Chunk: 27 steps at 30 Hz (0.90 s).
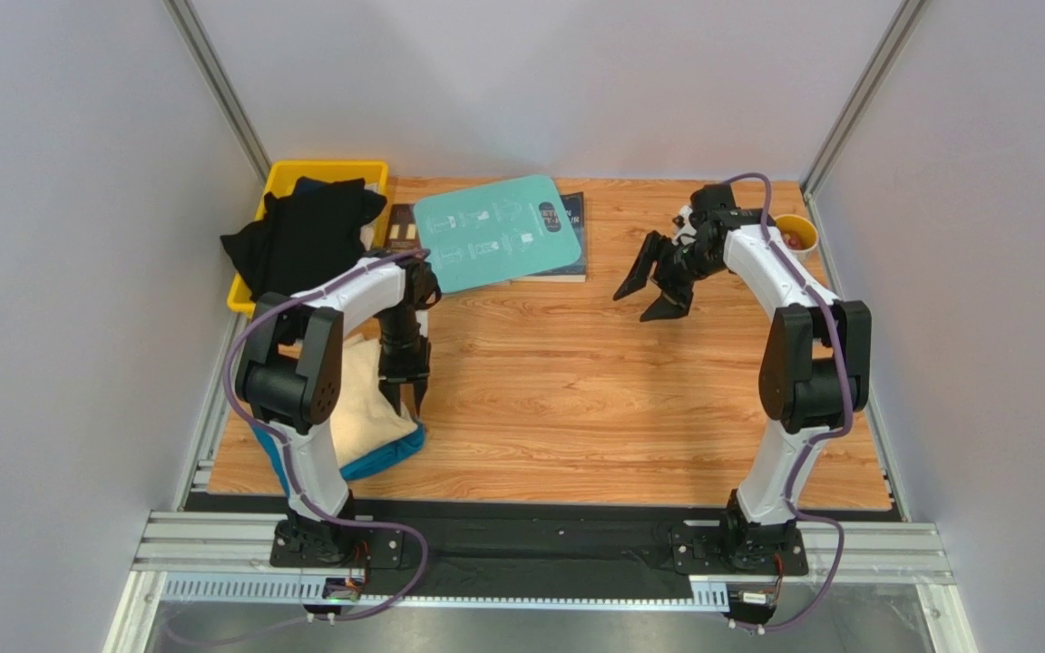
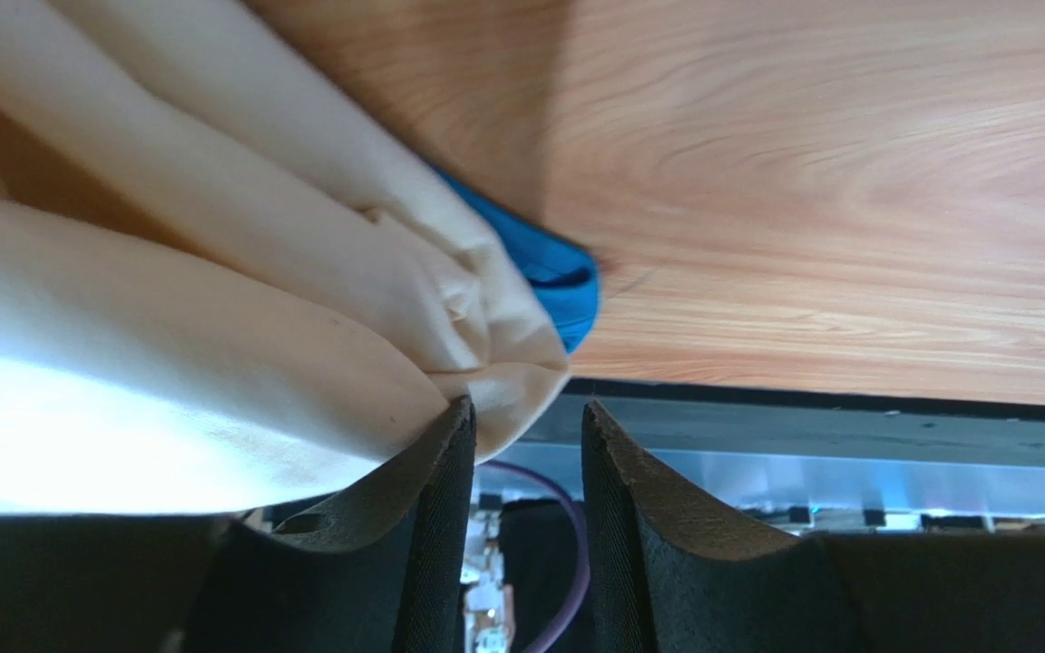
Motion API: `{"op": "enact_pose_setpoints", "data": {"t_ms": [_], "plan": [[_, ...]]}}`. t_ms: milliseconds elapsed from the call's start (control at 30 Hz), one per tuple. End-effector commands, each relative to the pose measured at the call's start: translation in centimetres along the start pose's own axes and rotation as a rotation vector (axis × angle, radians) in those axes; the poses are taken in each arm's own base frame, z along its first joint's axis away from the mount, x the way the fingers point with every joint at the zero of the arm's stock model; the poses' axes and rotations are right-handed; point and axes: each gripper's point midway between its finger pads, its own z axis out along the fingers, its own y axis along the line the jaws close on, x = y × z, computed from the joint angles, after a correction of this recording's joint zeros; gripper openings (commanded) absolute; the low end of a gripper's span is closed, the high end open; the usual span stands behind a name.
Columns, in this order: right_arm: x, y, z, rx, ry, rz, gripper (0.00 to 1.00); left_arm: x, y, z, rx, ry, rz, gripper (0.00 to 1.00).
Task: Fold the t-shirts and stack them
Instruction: Put the neatly folded tshirt into the corner of the board with the left arm
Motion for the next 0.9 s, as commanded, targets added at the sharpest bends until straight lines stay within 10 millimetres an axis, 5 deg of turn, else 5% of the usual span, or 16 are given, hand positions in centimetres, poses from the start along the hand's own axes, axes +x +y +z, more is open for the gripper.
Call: {"op": "enact_pose_setpoints", "data": {"t_ms": [0, 300, 700, 867], "plan": [[-0.4, 0.9, 0.3, -0.027, 0.012, 0.020, 0.66, 1.3, 2.6, -0.2, -0.057, 0.011, 0.024, 0.41], [-0.8, 1.3, 0.3, -0.037, 0.016, 0.024, 0.66, 1.9, 4.1, 0.7, -0.104, 0.046, 0.050, 0.41], [-1.3, 1.2, -0.2, -0.034, 0.006, 0.031, 0.66, 0.1, 7.5, 0.4, -0.084, 0.032, -0.066, 0.41], [-1.3, 1.0, 0.0, -0.030, 0.011, 0.037, 0.66, -2.0, 5.7, -1.5, 0.026, -0.072, -0.052, 0.44]]}}
